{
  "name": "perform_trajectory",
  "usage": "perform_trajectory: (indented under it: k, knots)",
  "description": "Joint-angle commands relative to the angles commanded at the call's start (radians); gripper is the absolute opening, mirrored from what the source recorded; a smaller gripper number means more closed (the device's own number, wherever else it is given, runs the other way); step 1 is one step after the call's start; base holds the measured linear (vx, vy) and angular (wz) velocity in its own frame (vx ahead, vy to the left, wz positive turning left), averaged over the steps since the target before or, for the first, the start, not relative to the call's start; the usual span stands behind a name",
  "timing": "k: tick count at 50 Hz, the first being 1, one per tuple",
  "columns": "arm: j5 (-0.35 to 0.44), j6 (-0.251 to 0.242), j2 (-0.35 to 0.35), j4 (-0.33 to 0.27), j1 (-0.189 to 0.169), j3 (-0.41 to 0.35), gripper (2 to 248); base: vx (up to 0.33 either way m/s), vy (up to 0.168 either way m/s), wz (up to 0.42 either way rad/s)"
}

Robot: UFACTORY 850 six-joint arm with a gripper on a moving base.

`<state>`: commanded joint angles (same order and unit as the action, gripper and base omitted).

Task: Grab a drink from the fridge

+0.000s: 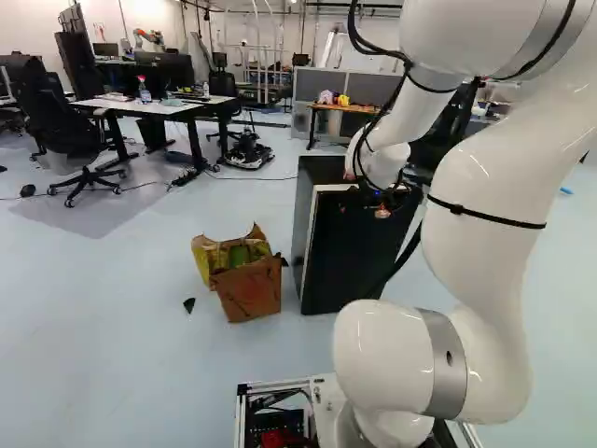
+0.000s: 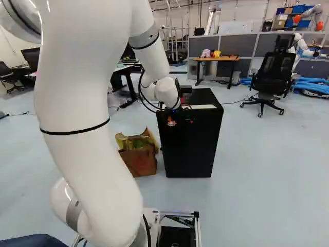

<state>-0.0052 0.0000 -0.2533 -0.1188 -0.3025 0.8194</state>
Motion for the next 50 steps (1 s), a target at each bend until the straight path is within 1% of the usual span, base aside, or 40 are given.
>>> perform_trajectory:
  k: [17, 32, 41, 50]
  knots:
    - [0.031, 0.0, 0.0, 0.0, 0.0, 0.0, 247, 0.0, 0.0, 0.0]
    - [0.031, 0.0, 0.002, 0.0, 0.0, -0.002, 247, 0.0, 0.0, 0.0]
    - [0.031, 0.0, 0.017, 0.0, -0.003, -0.021, 247, 0.0, 0.0, 0.0]
    - [0.031, 0.0, 0.047, 0.0, -0.007, -0.057, 247, 0.0, 0.0, 0.0]
